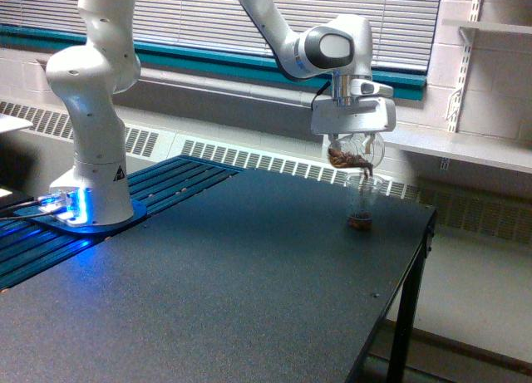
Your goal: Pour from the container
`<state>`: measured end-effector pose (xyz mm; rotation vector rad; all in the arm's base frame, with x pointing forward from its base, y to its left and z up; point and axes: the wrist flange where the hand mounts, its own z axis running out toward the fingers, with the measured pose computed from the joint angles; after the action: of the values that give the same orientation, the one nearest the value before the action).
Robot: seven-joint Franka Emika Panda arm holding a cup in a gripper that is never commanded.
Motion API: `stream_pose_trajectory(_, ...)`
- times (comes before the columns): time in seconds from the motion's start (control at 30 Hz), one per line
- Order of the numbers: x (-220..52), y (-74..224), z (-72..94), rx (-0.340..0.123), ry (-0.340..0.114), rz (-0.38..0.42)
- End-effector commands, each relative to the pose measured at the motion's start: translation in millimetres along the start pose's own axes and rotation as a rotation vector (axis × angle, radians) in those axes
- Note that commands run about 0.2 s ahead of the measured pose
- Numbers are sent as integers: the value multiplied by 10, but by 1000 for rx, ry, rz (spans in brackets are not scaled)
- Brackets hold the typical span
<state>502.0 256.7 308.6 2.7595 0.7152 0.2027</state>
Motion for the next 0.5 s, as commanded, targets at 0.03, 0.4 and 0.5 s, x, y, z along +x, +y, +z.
stream_pose_trajectory(0.03, 71, -74, -92, -26, 2, -13)
stream_pose_trajectory(0.4, 125, -126, -127, -64, -21, -64)
stream_pose_trajectory(0.5, 139, -149, -150, -82, -34, -82)
